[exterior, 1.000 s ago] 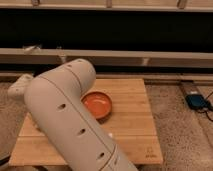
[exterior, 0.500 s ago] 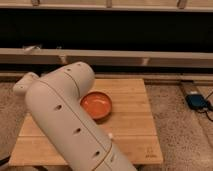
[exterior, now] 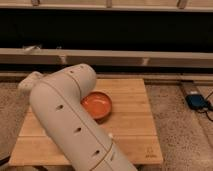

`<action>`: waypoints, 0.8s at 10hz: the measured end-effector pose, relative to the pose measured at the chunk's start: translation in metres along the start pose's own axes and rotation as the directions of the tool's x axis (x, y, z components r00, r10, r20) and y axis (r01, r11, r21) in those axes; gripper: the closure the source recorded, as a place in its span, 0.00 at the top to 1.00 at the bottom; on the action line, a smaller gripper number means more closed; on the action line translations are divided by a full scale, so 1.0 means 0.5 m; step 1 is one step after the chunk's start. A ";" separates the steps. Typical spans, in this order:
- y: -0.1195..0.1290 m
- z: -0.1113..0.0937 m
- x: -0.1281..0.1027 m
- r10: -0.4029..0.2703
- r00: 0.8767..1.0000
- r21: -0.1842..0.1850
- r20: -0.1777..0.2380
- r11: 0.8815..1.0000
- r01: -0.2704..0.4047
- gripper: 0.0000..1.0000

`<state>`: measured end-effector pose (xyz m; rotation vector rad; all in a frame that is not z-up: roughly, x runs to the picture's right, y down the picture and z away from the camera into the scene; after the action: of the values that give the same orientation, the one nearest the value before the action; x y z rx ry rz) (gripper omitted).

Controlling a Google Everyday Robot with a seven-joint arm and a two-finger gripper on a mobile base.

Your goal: Place the eraser on the white sponge

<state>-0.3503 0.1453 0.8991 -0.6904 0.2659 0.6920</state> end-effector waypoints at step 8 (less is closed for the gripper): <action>-0.003 -0.033 -0.001 -0.011 1.000 -0.017 0.021 1.000 0.011 0.00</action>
<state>-0.3496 0.1331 0.8878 -0.7002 0.2374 0.6914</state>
